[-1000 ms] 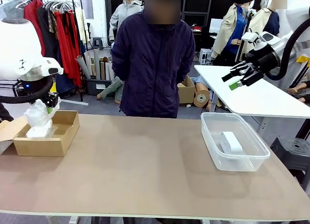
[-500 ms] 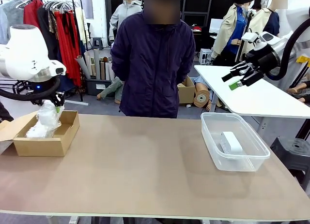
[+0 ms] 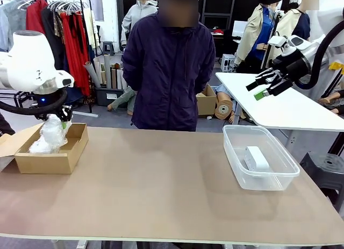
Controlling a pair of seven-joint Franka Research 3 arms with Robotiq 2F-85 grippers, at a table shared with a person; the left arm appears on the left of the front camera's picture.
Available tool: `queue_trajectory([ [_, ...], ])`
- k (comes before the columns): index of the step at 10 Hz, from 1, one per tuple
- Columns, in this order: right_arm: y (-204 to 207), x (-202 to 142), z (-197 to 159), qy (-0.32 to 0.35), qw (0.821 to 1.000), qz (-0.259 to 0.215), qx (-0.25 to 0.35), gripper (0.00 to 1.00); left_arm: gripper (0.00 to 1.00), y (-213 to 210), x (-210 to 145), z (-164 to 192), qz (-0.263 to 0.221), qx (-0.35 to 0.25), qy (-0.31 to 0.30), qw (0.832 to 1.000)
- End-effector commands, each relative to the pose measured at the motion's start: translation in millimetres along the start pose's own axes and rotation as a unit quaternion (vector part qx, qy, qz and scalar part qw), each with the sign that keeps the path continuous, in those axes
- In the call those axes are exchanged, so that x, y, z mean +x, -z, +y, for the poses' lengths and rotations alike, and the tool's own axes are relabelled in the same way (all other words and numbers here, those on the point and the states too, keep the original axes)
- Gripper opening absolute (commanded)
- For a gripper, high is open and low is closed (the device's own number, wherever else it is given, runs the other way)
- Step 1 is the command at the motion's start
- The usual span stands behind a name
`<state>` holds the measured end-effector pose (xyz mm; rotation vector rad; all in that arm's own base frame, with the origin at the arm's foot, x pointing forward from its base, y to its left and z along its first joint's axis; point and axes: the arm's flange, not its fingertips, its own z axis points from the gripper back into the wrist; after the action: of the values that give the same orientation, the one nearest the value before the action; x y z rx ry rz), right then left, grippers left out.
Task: Separate and place wrapped and unwrapped clocks.
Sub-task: If the picked Digital clock is wrapped, place it in the Package Box ; if not, place it in the Organizing box.
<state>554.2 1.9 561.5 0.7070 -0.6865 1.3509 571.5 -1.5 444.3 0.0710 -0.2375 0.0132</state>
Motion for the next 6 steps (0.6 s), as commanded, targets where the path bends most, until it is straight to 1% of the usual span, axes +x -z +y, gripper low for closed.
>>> queue_trajectory([
  [1, -0.5, 1.9, 1.3, -0.003, 1.000, 0.000, -0.001, 1.00, 0.00, 17.4, 4.5, -0.6, 0.007, 0.015, 0.016, 1.000],
  [6, -0.5, 1.9, 1.3, -0.003, 1.000, 0.000, -0.001, 1.00, 0.00, 42.4, 12.3, -10.7, -0.002, 0.004, 0.037, 0.999],
])
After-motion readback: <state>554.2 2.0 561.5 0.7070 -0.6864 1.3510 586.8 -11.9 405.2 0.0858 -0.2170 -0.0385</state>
